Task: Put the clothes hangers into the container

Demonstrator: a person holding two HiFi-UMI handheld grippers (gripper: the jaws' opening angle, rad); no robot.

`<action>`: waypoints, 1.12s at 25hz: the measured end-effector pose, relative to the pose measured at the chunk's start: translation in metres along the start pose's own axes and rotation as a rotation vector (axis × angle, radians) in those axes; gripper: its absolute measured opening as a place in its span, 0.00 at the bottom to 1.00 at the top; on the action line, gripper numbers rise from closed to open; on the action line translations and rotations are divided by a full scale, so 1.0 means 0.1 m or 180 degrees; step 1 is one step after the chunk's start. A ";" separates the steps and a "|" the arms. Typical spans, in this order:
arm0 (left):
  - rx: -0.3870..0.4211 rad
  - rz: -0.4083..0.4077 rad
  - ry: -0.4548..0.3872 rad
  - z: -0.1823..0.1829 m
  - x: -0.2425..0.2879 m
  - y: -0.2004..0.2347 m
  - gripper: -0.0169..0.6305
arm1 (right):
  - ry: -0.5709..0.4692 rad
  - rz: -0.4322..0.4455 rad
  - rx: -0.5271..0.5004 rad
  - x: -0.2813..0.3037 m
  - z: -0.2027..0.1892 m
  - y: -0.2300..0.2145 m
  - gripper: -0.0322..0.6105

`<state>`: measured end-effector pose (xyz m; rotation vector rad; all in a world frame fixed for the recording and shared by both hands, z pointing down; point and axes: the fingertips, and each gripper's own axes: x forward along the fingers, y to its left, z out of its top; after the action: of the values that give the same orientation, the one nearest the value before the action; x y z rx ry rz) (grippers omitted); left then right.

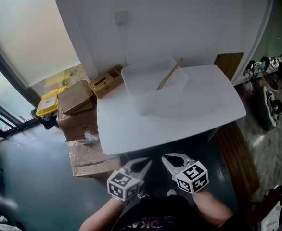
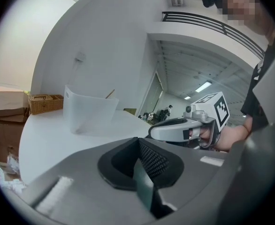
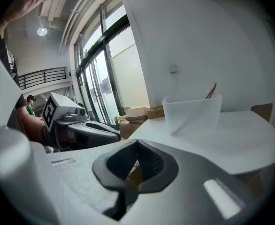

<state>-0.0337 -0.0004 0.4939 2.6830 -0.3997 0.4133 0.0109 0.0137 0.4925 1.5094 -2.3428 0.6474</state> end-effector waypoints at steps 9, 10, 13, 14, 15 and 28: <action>-0.0115 0.0167 -0.0005 -0.20 0.33 -0.66 0.03 | 0.0168 0.0249 -0.0037 -0.61 -0.49 -0.15 0.05; -0.0119 0.0189 -0.0016 -0.21 0.35 -0.71 0.03 | 0.0173 0.0274 -0.0051 -0.65 -0.52 -0.16 0.05; -0.0155 0.0247 -0.0032 -0.27 0.40 -0.85 0.03 | 0.0193 0.0345 -0.0083 -0.75 -0.59 -0.19 0.05; -0.0162 0.0263 -0.0031 -0.28 0.43 -0.89 0.03 | 0.0197 0.0368 -0.0092 -0.79 -0.62 -0.21 0.05; -0.0162 0.0273 -0.0031 -0.30 0.46 -0.94 0.03 | 0.0201 0.0388 -0.0100 -0.82 -0.65 -0.22 0.05; -0.0142 0.0311 -0.0035 -0.42 0.63 -1.25 0.03 | 0.0195 0.0425 -0.0048 -1.10 -0.89 -0.35 0.05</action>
<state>0.0566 0.1138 0.5098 2.6311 -0.5385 0.4131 0.0883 0.1330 0.5260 1.3162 -2.4115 0.6959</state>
